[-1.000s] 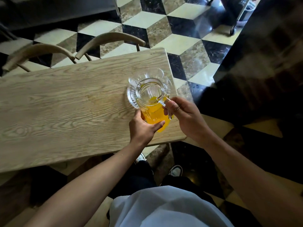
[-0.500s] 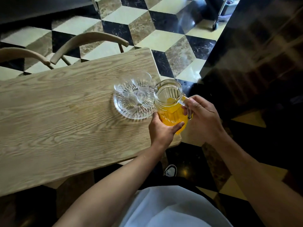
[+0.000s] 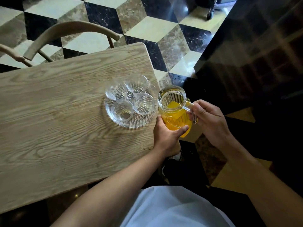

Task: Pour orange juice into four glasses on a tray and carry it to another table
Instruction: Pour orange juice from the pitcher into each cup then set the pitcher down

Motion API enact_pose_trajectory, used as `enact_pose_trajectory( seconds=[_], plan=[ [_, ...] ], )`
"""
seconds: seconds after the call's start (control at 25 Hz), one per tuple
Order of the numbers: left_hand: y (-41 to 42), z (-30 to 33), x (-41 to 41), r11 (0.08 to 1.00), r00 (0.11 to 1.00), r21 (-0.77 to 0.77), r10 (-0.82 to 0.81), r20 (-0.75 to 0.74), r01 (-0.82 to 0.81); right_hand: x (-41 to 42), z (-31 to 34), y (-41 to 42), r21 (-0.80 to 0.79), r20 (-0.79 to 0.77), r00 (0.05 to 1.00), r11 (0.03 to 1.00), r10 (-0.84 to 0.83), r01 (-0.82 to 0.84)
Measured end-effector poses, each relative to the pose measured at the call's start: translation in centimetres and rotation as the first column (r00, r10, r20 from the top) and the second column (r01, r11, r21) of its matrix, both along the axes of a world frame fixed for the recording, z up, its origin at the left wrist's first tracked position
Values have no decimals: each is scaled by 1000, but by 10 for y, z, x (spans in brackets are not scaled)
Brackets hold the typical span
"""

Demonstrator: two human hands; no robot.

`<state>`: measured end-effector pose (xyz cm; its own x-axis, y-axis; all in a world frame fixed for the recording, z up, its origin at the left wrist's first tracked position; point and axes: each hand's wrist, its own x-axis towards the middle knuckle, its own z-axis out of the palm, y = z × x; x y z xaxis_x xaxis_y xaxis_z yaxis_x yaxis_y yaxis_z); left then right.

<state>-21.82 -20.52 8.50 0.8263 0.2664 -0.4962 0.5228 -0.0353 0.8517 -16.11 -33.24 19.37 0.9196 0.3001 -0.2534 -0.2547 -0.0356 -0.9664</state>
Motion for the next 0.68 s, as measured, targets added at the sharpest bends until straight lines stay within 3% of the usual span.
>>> enact_pose_trajectory(
  seconds=[0.44,0.68],
  plan=[
    [-34,-11,14,944,946,-133,281,-162,-303,45,-5,-7,-158,13,957,945,291,-286],
    [-38,-19,21,925,936,-183,299,-188,-332,55,-4,3,-249,-4,949,919,315,-306]
  ],
)
